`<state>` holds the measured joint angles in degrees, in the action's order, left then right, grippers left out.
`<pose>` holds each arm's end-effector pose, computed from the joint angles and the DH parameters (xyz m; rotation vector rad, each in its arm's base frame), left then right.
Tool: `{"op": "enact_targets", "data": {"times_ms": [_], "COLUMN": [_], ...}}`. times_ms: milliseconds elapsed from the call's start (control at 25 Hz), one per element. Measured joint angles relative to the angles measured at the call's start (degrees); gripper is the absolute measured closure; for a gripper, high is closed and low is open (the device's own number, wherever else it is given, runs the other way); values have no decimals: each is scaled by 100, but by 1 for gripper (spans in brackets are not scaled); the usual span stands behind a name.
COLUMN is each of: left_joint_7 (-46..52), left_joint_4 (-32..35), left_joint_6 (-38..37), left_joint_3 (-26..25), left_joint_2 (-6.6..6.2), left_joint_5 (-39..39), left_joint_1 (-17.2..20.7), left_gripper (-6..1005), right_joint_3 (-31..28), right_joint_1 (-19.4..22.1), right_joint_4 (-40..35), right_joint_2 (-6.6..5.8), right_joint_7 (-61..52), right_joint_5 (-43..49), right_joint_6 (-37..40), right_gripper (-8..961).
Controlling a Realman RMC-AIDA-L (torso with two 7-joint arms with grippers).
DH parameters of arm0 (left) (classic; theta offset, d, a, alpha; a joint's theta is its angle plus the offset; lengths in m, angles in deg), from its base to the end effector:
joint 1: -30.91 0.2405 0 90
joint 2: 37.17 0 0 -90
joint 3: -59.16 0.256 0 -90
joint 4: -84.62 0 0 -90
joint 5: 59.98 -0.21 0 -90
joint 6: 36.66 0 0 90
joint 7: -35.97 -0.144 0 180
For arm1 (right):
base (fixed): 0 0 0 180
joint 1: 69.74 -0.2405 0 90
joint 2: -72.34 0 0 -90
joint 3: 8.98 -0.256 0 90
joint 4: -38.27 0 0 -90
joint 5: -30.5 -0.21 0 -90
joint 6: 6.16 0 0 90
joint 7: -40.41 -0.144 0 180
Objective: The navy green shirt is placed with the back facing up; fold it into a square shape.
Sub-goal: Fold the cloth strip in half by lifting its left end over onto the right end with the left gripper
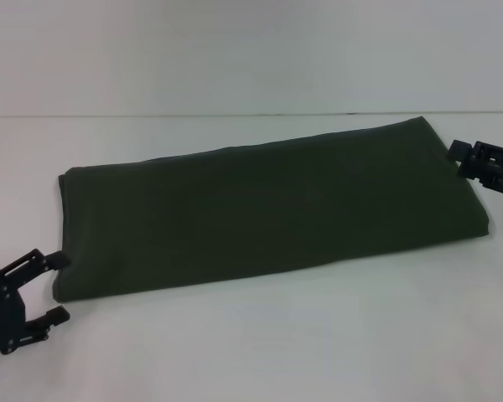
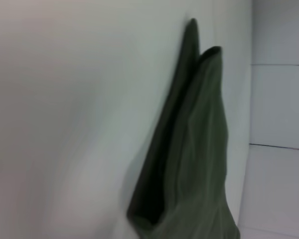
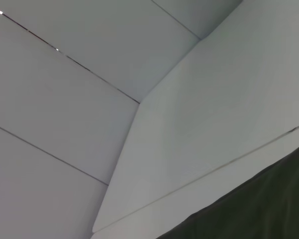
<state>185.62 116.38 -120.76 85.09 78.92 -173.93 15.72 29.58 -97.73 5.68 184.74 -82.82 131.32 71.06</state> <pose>-0.3773 0.2557 0.0346 -1.3412 -2.4349 -1.0913 0.3042 0.3601 0.0585 -2.0172 1.6681 1.0285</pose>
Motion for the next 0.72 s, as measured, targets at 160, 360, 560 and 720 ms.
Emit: {"op": "enact_targets", "data": {"times_ms": [160, 360, 560, 720], "left_joint_7": [188, 319, 409, 456], "left_joint_4": [34, 16, 7, 9], "left_joint_6": [107, 291, 401, 461], "left_joint_3": [-4, -4, 2, 29], "left_joint_2": [-9, -23, -25, -25], "left_joint_5": [-35, -108, -130, -160], "left_joint_1": [-8, -91, -116, -146], "left_gripper": [37, 38, 39, 40], "right_joint_3": [0, 1, 1, -26], "right_joint_1": [5, 16, 27, 30], "right_joint_4": [3, 6, 8, 8], "right_joint_2": [7, 9, 18, 20], "right_joint_7": [13, 47, 47, 47], "right_joint_5": [8, 8, -13, -23], "right_joint_6": [-18, -18, -7, -12], "right_gripper": [325, 326, 326, 326]}}
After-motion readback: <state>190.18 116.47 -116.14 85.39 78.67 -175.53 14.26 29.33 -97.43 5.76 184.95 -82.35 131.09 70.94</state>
